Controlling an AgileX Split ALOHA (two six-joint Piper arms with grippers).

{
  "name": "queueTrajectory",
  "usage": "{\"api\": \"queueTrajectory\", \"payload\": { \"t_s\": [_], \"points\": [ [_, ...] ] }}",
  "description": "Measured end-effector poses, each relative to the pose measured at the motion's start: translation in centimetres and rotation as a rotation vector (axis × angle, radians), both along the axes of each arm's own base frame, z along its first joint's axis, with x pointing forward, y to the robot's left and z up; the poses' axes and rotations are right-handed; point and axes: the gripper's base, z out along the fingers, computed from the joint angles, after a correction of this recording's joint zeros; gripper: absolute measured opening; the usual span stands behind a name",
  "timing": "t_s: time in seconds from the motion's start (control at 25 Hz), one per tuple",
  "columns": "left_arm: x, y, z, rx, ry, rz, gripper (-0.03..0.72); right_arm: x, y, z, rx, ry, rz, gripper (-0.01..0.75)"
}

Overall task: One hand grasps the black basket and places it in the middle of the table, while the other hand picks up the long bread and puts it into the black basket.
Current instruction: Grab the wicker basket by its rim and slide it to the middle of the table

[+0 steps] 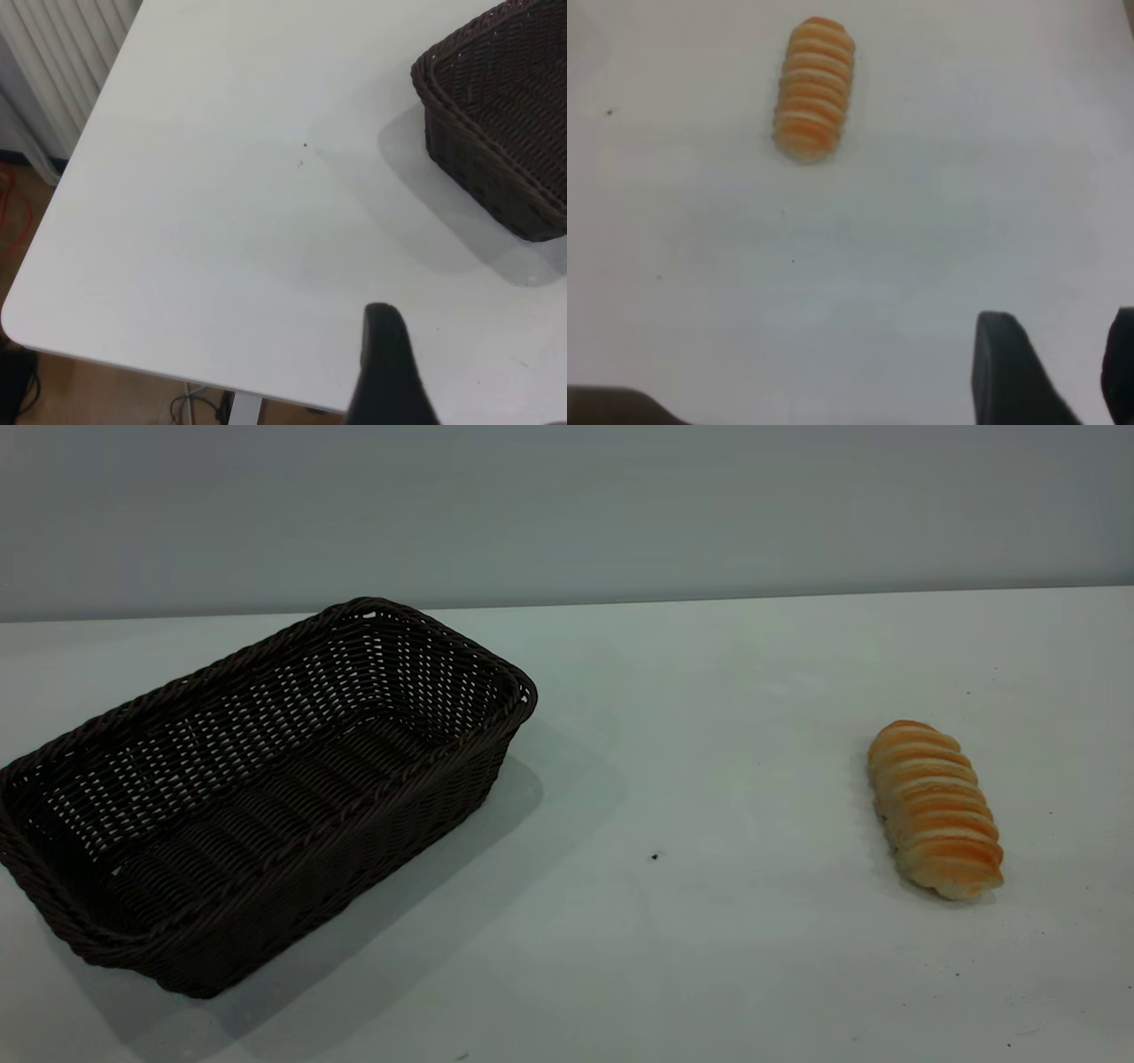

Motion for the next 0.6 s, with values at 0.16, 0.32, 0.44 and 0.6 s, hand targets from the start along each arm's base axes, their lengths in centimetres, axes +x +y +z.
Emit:
{"api": "queueTrajectory", "payload": {
  "t_s": [0.16, 0.32, 0.44, 0.6],
  "points": [
    [0.0, 0.0, 0.0, 0.0, 0.0, 0.0, 0.567, 0.0, 0.0, 0.0, 0.0, 0.0, 0.0, 0.243],
    [0.0, 0.0, 0.0, 0.0, 0.0, 0.0, 0.567, 0.0, 0.0, 0.0, 0.0, 0.0, 0.0, 0.243],
    [0.0, 0.0, 0.0, 0.0, 0.0, 0.0, 0.567, 0.0, 0.0, 0.0, 0.0, 0.0, 0.0, 0.243],
    [0.03, 0.04, 0.0, 0.001, 0.0, -0.02, 0.567, 0.0, 0.0, 0.0, 0.0, 0.0, 0.0, 0.243]
  ]
}}
